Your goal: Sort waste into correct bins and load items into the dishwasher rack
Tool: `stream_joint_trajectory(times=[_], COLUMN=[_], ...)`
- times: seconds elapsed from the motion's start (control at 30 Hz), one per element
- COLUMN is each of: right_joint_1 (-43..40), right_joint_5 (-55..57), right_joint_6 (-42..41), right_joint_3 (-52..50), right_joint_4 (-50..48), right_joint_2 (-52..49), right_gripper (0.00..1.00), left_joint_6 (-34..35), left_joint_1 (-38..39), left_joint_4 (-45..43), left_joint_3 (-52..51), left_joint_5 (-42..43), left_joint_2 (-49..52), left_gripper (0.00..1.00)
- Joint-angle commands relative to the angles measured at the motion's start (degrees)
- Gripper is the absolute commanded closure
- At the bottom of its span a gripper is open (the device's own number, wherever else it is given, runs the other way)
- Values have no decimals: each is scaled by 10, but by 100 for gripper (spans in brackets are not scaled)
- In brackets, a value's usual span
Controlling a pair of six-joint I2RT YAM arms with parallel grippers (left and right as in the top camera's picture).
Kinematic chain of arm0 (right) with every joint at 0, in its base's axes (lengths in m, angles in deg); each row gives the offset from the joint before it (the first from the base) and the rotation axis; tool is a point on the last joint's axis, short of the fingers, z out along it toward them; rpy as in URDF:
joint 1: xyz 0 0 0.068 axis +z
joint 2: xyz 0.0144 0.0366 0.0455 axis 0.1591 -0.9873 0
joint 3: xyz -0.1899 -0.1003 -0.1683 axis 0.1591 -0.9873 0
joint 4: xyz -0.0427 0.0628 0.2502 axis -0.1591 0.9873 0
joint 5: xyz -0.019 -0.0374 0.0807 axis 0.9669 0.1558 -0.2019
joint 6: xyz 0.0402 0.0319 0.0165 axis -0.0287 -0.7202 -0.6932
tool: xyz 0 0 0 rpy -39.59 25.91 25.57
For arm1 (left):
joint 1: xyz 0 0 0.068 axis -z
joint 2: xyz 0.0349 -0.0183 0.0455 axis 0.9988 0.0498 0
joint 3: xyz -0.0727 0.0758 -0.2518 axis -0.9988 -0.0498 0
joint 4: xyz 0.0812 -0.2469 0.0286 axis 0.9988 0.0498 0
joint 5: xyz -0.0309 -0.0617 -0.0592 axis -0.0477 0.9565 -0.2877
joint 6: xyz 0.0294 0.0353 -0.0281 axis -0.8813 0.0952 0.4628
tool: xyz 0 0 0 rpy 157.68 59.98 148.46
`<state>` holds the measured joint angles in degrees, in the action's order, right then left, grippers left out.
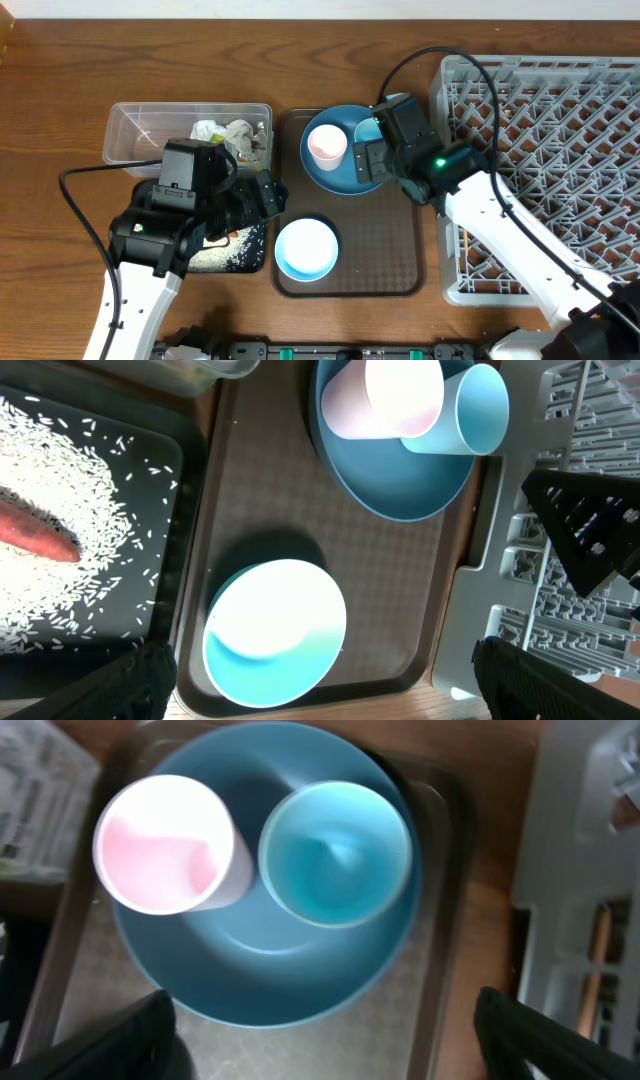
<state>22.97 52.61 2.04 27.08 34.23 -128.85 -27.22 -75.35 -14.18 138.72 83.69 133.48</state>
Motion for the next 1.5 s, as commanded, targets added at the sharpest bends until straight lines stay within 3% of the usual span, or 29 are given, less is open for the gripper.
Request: stream_joint_trajectory(times=[0.0, 0.23, 0.53, 0.63, 0.9, 1.03, 1.47], right_joint_1=[-6, -19, -54, -64, -71, -71, -71], right_joint_5=[12, 20, 20, 19, 17, 17, 17], right_joint_6=[-7, -7, -7, -7, -7, -7, -7], right_joint_3=[1, 1, 1, 1, 1, 1, 1], right_joint_4=[12, 31, 34, 37, 32, 27, 26], right_joint_2=[0, 0, 0, 0, 0, 0, 0], right_gripper=[2, 1, 1, 1, 1, 1, 1], left_joint_6=[-4, -3, 29, 58, 79, 109, 128], left_joint_1=[2, 2, 2, 7, 63, 75, 89], left_joint_4=[0, -7, -102, -137, -297, -356, -450], left_joint_3=[4, 4, 4, 4, 4, 4, 4], left_joint_5=[5, 3, -27, -27, -29, -75, -94], left_joint_2=[0, 0, 19, 48, 177, 241, 369], left_gripper=[2, 2, 2, 20, 30, 33, 39])
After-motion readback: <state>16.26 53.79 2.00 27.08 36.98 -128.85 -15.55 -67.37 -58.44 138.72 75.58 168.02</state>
